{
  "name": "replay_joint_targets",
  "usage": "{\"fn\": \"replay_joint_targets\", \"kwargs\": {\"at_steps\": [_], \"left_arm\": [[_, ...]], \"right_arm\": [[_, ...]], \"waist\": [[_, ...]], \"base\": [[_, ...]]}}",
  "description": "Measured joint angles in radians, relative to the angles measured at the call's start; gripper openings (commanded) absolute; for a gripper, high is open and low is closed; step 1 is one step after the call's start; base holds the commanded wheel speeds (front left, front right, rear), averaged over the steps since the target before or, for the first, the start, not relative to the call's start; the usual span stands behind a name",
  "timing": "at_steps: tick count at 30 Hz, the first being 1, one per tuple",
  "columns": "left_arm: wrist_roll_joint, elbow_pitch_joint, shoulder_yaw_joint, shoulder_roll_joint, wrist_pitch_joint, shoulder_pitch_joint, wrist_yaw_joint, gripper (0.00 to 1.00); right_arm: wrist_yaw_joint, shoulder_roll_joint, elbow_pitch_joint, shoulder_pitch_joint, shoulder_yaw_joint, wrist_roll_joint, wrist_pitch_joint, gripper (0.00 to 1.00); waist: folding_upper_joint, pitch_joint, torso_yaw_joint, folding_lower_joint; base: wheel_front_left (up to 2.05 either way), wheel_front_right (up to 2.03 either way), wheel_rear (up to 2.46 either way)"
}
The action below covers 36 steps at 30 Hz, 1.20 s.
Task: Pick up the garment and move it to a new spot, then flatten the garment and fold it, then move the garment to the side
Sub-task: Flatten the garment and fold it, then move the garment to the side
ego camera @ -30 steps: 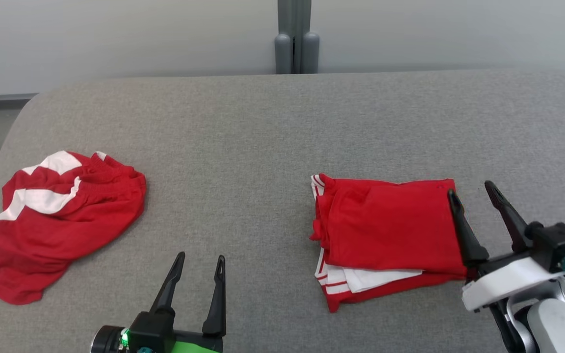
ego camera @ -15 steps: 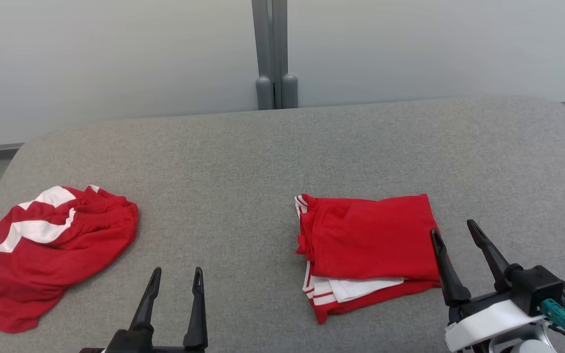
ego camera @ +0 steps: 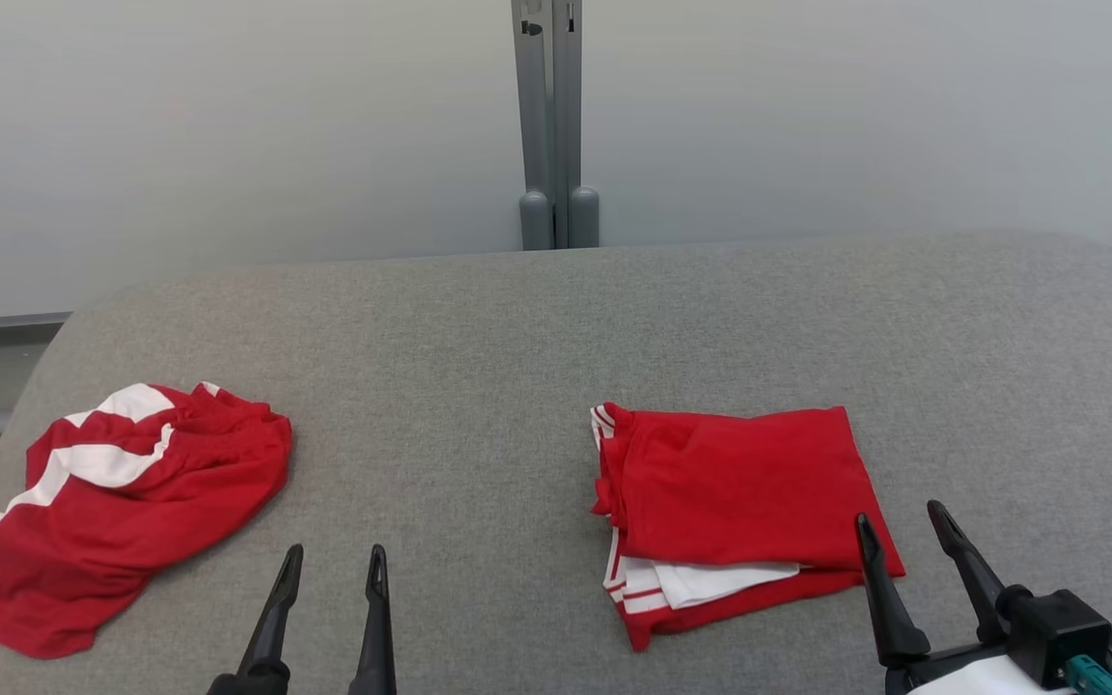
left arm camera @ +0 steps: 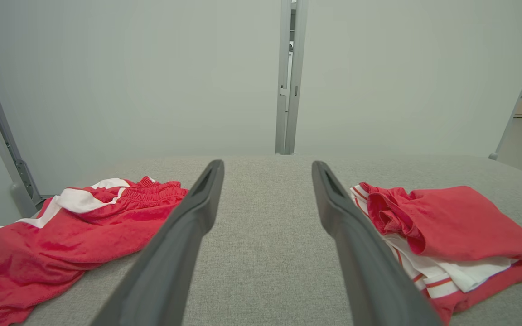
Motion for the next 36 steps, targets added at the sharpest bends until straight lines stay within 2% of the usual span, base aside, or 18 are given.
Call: {"fn": "replay_joint_targets", "kwargs": {"at_steps": [23,30,36], "left_arm": [[0.011,0.017,-0.009,0.0,0.0,0.001,-0.006,1.0],[0.009,0.017,-0.023,0.0,0.0,-0.016,-0.006,1.0],[0.009,0.003,-0.046,0.0,0.0,-0.083,-0.013,1.0]], "right_arm": [[0.0,0.004,-0.001,-0.01,0.012,0.003,0.0,1.0],[0.0,-0.015,0.059,-0.094,0.041,0.075,0.0,1.0],[0.0,-0.086,0.137,-0.233,0.072,0.22,0.0,1.0]], "waist": [[0.0,0.024,0.0,0.0],[0.0,0.067,0.001,0.0],[0.0,0.134,0.003,0.0]], "base": [[0.0,0.0,0.0],[0.0,0.0,0.0],[0.0,0.0,0.0]]}}
